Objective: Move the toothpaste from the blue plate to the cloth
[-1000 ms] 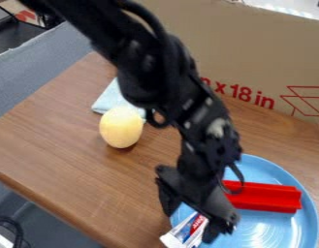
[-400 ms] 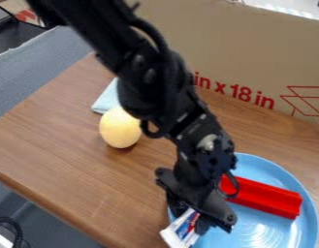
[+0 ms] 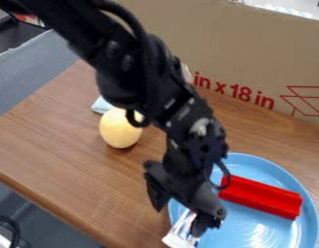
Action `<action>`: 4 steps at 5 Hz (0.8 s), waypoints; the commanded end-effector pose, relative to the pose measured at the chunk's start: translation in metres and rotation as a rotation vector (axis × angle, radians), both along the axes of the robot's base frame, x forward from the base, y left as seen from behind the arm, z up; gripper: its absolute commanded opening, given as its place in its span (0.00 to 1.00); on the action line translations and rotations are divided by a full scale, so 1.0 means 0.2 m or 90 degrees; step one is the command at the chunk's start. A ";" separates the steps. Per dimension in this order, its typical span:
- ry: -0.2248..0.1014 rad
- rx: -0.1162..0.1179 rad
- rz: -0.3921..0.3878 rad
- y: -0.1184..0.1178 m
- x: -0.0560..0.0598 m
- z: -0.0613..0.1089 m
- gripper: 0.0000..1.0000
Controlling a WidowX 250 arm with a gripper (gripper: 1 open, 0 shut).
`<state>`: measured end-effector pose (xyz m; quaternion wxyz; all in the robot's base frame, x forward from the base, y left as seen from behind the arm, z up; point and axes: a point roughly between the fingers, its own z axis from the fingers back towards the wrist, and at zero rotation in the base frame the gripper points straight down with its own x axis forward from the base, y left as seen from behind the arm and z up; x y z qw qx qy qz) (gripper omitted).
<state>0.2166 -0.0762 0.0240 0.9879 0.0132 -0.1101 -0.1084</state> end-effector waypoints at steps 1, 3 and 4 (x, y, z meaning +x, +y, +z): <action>-0.032 -0.008 0.000 -0.03 -0.01 0.09 1.00; -0.024 -0.008 -0.001 -0.06 0.03 0.02 1.00; -0.024 -0.017 -0.004 -0.09 0.03 0.03 1.00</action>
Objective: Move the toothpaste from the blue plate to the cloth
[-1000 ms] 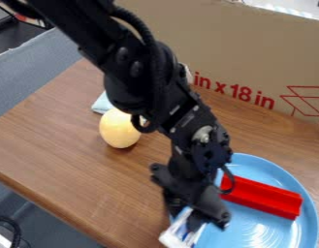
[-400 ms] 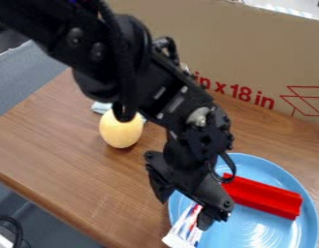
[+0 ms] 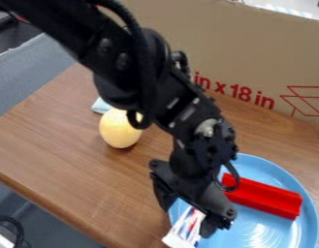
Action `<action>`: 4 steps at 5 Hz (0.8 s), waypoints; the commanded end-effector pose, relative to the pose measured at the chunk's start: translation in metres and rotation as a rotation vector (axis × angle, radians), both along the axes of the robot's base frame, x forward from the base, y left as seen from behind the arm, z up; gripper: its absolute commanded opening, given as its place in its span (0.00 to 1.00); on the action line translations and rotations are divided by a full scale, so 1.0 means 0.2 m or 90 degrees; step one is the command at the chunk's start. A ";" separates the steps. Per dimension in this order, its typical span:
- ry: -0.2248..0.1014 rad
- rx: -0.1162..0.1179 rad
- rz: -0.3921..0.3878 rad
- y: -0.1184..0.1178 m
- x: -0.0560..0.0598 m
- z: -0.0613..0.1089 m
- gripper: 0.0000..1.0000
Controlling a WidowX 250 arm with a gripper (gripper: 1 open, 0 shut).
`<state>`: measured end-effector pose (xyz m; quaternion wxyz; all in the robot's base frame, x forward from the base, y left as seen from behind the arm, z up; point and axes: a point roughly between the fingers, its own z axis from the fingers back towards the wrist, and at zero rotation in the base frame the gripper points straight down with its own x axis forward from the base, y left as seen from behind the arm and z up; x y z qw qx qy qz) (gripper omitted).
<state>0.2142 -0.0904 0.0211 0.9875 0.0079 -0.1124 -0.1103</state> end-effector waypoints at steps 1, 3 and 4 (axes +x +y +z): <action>-0.020 -0.011 -0.002 -0.07 0.02 0.00 1.00; -0.013 -0.012 0.008 -0.08 0.07 -0.02 1.00; -0.008 0.005 0.016 -0.07 0.08 -0.06 1.00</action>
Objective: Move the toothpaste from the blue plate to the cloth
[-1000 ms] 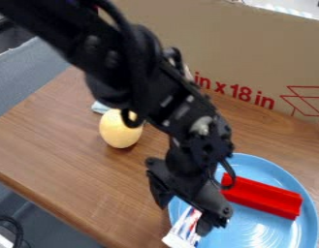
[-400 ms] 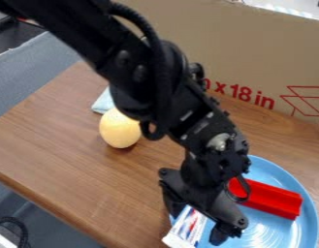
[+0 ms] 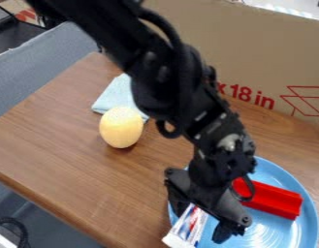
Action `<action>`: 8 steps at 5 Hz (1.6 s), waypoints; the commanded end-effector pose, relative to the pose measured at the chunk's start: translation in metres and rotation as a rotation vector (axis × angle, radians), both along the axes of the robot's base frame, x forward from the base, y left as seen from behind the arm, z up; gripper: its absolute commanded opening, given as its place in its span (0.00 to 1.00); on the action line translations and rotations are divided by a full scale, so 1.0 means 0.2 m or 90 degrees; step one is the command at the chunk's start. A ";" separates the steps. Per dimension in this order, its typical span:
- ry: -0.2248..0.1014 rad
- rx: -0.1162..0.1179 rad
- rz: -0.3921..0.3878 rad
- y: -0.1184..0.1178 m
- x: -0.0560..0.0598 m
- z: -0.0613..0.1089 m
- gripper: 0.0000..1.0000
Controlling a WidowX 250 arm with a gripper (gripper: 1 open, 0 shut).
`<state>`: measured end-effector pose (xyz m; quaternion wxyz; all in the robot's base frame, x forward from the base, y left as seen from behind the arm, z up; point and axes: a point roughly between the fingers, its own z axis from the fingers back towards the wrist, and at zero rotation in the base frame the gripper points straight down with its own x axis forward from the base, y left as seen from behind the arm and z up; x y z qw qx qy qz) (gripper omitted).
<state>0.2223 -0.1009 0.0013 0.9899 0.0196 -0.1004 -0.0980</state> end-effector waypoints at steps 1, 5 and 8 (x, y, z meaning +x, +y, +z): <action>-0.017 -0.003 -0.003 -0.06 0.02 0.02 1.00; -0.048 0.001 -0.010 -0.09 -0.02 0.12 0.00; -0.074 -0.013 0.001 -0.06 -0.03 0.22 0.00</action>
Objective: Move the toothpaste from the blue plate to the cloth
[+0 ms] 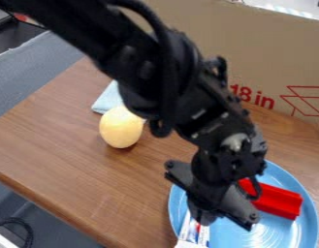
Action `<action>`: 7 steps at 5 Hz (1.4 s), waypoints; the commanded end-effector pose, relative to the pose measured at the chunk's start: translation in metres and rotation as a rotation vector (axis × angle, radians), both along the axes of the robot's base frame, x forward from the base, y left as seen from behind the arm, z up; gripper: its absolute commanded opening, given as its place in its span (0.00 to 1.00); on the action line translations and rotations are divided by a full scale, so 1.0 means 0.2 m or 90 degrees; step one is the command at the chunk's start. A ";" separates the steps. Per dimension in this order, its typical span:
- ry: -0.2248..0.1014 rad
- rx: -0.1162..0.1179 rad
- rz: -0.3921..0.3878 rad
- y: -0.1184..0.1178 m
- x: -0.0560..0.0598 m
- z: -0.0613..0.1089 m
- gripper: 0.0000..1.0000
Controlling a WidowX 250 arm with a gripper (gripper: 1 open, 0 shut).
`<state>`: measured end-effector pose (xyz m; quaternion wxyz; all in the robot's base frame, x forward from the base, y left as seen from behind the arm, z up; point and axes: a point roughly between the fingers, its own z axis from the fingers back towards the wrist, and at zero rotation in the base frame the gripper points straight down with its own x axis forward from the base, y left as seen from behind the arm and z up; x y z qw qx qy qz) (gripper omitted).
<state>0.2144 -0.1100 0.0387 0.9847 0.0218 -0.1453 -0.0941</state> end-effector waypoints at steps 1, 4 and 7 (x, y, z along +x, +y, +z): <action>-0.056 -0.026 0.009 -0.03 0.06 0.16 0.00; -0.118 -0.039 0.039 -0.07 0.22 0.45 0.00; -0.098 -0.037 0.132 -0.15 0.28 0.38 0.00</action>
